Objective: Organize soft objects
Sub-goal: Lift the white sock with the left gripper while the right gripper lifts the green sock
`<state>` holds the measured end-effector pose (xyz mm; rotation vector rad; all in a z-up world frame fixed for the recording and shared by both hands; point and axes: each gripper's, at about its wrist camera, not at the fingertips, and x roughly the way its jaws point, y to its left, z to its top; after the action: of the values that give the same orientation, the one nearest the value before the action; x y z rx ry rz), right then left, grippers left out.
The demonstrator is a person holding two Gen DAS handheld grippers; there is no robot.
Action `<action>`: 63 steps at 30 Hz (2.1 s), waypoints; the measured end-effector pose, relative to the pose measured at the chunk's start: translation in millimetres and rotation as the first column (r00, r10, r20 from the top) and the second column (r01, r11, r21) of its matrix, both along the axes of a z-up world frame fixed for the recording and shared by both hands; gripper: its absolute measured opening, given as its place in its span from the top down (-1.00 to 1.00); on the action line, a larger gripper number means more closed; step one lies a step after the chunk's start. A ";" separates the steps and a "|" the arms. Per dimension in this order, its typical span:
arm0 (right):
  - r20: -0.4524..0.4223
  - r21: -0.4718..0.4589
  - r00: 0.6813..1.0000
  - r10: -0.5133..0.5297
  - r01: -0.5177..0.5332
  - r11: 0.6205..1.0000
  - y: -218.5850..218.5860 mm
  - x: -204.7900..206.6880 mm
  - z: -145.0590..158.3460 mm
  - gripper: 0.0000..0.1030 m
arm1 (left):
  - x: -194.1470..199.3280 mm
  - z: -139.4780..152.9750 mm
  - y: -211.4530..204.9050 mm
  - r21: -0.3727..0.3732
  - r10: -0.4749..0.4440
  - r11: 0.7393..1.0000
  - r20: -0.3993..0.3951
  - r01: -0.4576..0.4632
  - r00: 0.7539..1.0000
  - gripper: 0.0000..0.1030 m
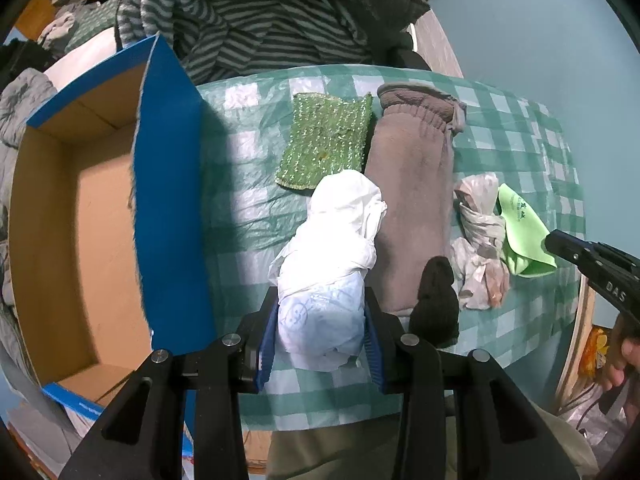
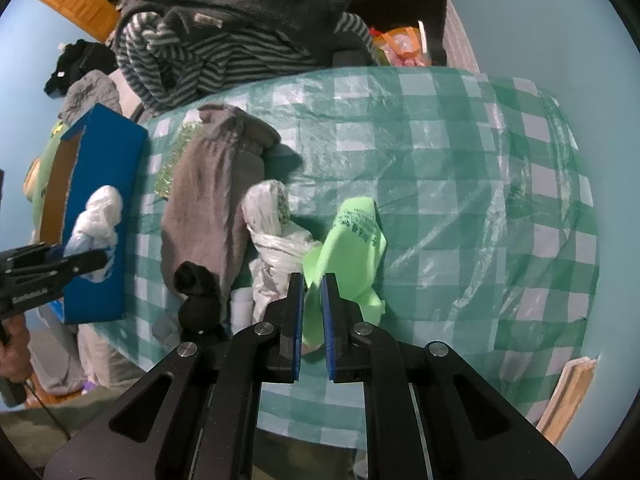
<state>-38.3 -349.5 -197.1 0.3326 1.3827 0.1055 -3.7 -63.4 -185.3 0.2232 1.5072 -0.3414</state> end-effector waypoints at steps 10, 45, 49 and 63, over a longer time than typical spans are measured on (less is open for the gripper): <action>-0.064 -0.018 0.995 -0.074 0.073 0.997 -15.8 6.2 -33.0 -0.19 | -8.2 -2.9 9.1 0.011 0.014 1.000 -0.009 -0.014 1.000 0.26; 0.045 -0.006 0.999 0.024 -0.023 1.000 23.0 5.5 29.3 0.82 | -12.6 43.5 25.8 -0.024 0.021 1.000 0.090 -0.019 0.996 0.26; 0.071 0.001 0.997 0.040 -0.040 0.999 36.5 8.9 45.0 0.82 | -11.3 49.9 31.5 -0.028 0.034 0.999 0.100 -0.031 0.994 0.26; 0.138 0.008 0.982 0.130 -0.132 0.991 84.4 29.9 85.8 0.82 | -6.0 65.2 66.2 -0.040 0.106 0.994 0.123 -0.102 0.987 0.26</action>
<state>-8.5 -265.1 -111.3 0.2436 1.2669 0.2450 -9.7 2.8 -120.2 0.1355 1.3826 -0.2645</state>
